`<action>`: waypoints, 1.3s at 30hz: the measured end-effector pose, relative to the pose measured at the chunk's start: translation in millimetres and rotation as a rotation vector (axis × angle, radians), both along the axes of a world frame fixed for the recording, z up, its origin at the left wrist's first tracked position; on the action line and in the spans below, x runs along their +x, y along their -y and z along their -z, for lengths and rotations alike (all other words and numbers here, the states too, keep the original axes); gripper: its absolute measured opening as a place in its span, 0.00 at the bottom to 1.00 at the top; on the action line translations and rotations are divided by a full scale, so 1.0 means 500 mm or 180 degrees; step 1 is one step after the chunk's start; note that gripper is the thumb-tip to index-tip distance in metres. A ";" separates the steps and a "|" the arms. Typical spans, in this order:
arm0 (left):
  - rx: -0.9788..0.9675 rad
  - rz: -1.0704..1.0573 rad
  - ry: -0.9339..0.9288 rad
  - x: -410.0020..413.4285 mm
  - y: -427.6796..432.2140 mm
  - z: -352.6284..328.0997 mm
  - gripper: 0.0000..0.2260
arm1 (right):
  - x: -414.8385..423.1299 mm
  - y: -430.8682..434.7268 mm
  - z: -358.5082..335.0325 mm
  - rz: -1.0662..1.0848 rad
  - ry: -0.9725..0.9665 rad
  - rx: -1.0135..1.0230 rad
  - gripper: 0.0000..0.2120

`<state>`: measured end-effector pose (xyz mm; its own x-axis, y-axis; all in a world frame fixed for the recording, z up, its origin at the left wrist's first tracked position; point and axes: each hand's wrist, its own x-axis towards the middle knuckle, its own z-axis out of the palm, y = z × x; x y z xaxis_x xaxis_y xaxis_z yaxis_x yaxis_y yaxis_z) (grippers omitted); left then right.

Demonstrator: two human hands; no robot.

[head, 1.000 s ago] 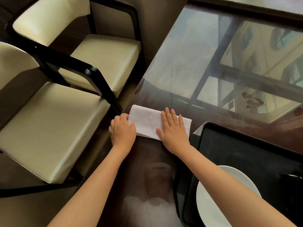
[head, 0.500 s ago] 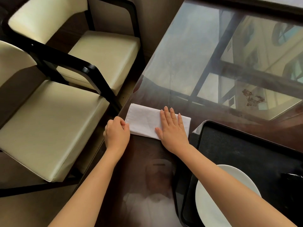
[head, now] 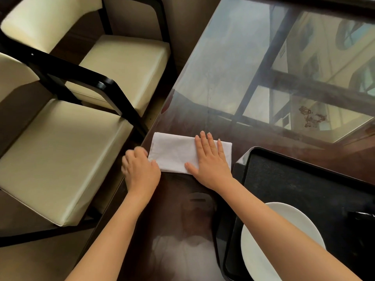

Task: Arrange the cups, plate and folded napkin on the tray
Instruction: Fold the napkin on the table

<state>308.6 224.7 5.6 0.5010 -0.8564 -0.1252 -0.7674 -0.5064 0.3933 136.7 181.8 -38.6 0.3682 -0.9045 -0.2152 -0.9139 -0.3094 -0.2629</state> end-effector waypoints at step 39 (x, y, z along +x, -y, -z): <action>-0.0013 0.2766 -0.1551 0.008 0.165 -0.123 0.06 | -0.151 0.093 -0.237 0.0973 0.3004 0.1021 0.06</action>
<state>312.7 142.4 66.9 -0.4055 -0.9023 -0.1466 -0.6252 0.1567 0.7645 61.3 135.1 79.8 0.2766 -0.9387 -0.2059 -0.3220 0.1114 -0.9402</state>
